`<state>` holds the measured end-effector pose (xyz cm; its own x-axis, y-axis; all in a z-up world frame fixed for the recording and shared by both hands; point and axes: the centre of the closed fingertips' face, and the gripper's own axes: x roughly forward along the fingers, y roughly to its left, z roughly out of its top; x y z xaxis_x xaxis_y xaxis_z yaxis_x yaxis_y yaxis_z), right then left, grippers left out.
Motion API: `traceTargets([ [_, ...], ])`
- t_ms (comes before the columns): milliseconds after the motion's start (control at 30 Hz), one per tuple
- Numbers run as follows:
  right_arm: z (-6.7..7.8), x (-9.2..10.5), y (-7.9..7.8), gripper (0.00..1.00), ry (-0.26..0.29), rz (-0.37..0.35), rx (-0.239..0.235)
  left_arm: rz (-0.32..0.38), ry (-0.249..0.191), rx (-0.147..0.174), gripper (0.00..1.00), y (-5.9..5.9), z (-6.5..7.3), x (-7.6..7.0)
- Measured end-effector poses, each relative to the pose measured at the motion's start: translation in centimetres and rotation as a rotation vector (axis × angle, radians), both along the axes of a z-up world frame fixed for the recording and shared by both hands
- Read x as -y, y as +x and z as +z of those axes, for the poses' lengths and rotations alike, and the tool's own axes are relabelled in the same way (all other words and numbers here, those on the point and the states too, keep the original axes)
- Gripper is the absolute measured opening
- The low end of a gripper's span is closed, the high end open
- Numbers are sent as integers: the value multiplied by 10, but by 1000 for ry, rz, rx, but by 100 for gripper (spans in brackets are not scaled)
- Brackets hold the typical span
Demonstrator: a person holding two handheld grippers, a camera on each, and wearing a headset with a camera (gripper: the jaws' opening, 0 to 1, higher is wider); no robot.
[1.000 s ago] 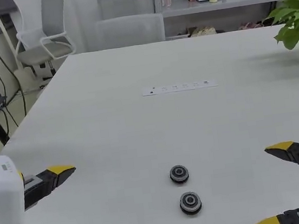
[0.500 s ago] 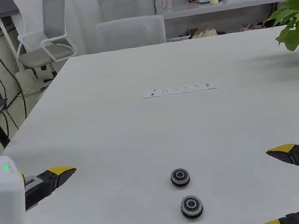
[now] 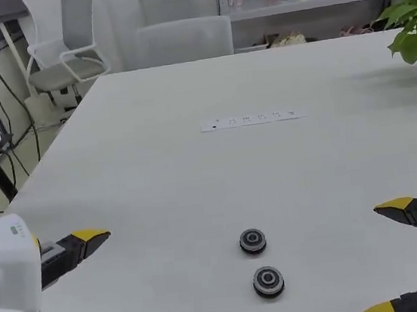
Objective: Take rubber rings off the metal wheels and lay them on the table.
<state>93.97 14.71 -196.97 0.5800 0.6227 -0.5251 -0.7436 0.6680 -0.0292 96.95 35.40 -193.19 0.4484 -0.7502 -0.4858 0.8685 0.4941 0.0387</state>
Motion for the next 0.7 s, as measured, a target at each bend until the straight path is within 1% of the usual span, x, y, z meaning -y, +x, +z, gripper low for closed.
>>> traceTargets([
  [267, -3, 1, 0, 99, -1, 2, -7, -2, 4, -10, 99, 0, -3, 1],
  [467, -4, 2, 3, 99, -5, 5, -10, -6, 2, -17, 99, 2, -6, 2],
  [633, -5, 2, 6, 99, -10, 6, -10, -27, 30, -8, 98, 3, -9, 4],
  [700, -5, 2, 8, 99, -10, 7, -9, -32, 31, -7, 98, 4, -9, 5],
])
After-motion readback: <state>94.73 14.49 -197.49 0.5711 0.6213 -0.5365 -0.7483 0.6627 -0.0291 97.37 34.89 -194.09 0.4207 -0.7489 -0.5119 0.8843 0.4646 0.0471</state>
